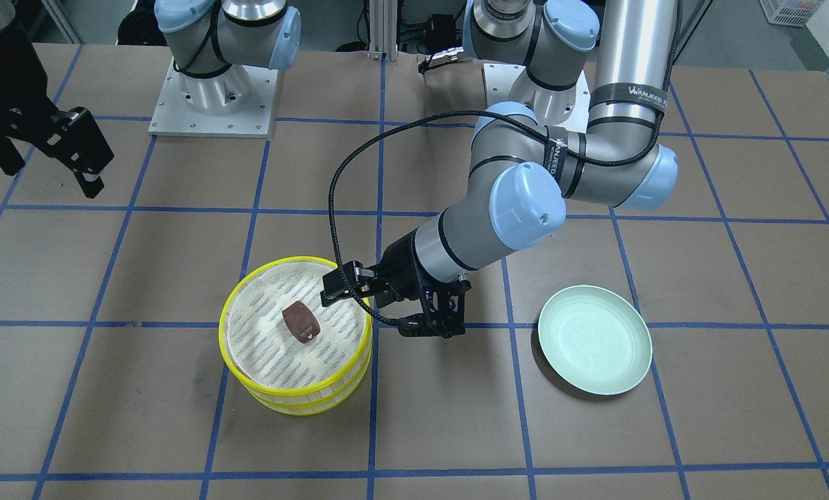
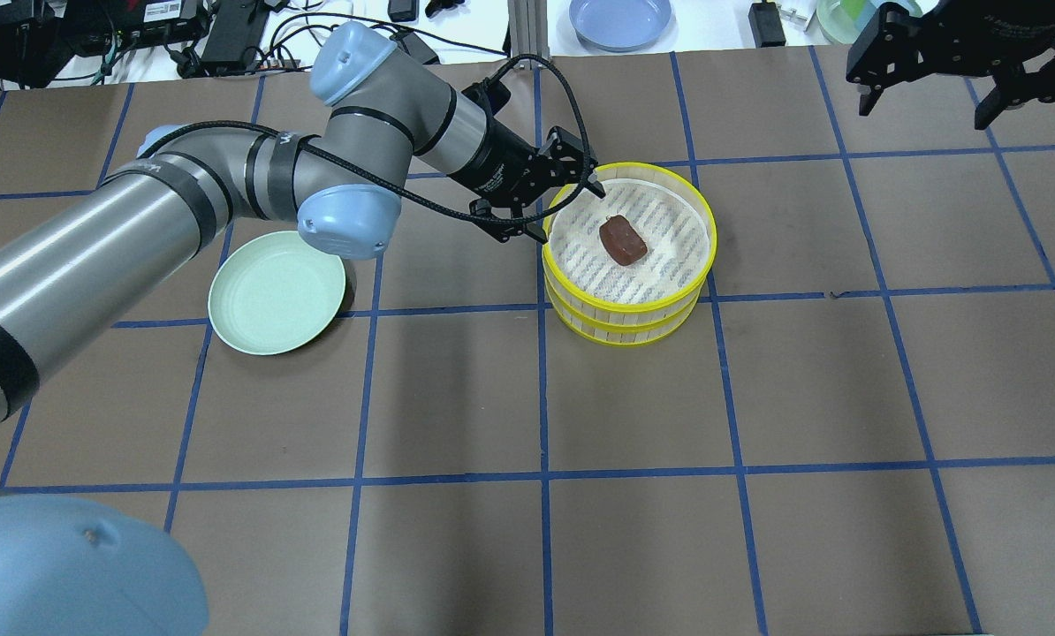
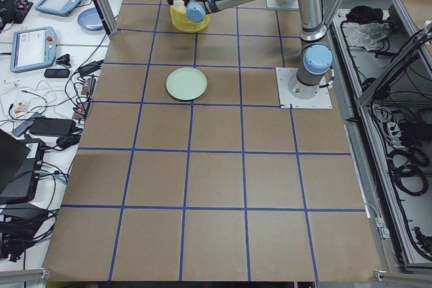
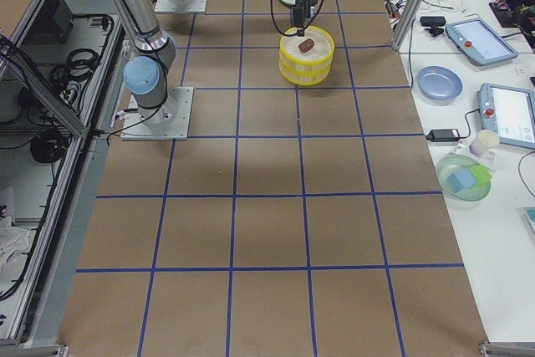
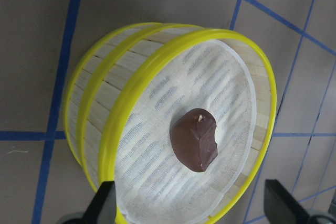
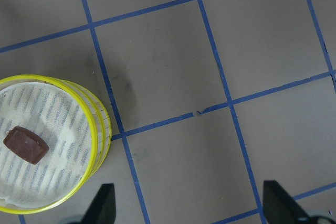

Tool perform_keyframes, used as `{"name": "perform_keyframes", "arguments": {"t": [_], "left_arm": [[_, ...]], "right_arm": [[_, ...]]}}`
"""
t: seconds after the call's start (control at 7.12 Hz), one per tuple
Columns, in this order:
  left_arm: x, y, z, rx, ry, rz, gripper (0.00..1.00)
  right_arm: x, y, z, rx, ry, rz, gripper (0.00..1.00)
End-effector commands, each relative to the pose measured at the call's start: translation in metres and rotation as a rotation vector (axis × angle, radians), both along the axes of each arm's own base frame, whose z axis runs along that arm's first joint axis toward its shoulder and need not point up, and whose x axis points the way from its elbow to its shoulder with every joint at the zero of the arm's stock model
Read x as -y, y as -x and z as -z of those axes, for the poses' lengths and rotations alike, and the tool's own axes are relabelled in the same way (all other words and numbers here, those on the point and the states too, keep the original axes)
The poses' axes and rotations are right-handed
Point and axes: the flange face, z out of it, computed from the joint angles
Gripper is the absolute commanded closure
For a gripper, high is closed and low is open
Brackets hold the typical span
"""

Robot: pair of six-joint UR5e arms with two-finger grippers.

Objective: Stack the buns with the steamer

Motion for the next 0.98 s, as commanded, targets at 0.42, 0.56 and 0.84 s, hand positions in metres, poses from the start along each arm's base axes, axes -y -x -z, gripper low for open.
{"name": "perform_keyframes", "arguments": {"t": [0.42,0.56,0.84], "left_arm": [[-0.025,-0.171,-0.119,0.53,0.032,0.2,0.0],[-0.042,-0.188,-0.141,0.622,0.032,0.236,0.0],[-0.088,-0.193,-0.192,0.695,0.055,0.239,0.0]], "right_arm": [[-0.01,-0.066,0.001,0.018,0.015,-0.028,0.0],[-0.012,-0.069,0.002,0.027,0.009,-0.008,0.0],[-0.014,-0.072,0.002,0.029,0.008,-0.014,0.0]]}}
